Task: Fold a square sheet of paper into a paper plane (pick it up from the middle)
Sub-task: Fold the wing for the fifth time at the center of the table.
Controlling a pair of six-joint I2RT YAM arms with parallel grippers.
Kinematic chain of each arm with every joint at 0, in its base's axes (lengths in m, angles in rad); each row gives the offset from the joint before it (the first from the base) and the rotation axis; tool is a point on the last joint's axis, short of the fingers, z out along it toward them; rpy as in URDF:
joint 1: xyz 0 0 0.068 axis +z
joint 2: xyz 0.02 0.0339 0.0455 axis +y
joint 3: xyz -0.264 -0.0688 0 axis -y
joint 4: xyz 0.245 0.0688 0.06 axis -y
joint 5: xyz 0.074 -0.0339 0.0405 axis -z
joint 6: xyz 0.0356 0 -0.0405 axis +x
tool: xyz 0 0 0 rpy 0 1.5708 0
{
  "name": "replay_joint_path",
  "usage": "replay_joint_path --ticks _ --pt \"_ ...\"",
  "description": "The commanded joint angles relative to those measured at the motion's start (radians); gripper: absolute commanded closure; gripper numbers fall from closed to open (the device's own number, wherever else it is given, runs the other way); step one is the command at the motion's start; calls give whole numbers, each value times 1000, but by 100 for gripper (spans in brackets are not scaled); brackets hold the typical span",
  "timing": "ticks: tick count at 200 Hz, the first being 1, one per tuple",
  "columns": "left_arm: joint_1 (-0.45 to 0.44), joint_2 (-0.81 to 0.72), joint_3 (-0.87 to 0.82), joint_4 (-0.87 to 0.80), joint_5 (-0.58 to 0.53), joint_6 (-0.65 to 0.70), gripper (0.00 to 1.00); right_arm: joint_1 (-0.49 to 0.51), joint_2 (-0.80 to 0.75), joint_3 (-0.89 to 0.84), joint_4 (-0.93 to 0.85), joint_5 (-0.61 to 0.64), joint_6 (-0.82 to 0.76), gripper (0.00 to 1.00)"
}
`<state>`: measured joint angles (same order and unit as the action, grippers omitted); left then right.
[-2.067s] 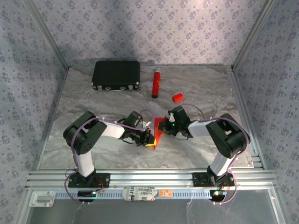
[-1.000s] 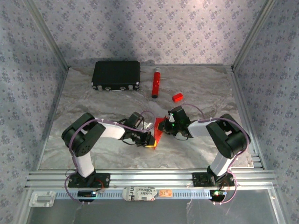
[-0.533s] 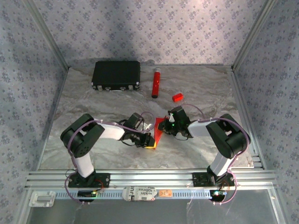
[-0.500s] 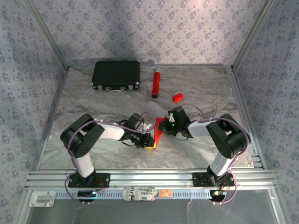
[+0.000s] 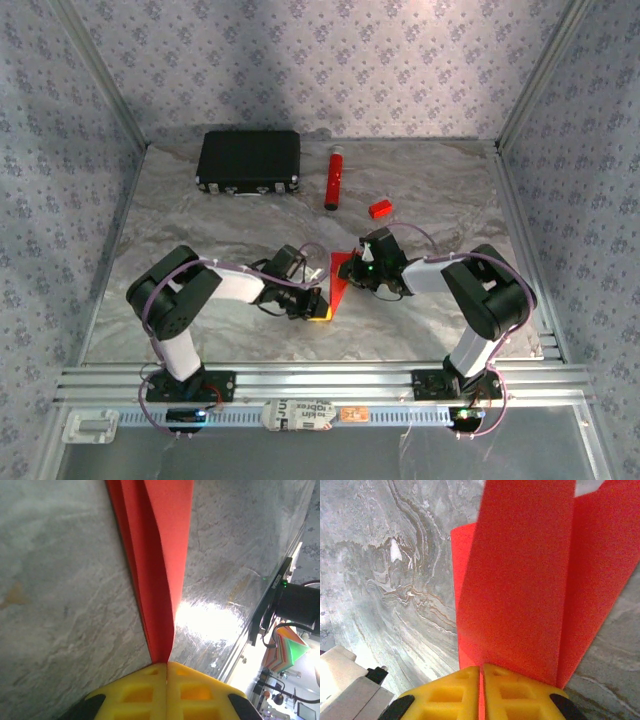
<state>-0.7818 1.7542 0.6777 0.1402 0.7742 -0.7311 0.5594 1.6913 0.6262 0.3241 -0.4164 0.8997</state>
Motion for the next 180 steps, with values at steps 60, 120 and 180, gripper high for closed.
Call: replay_joint_path --ticks 60,120,180 --pt "-19 -144 -79 -79 9 -54 93 0 25 -46 -152 94 -21 88" --pt "27 -215 -2 -12 10 -114 95 0 16 -46 -158 97 -22 88" --pt "22 -37 127 97 18 -191 94 4 23 -36 -159 88 -24 88"
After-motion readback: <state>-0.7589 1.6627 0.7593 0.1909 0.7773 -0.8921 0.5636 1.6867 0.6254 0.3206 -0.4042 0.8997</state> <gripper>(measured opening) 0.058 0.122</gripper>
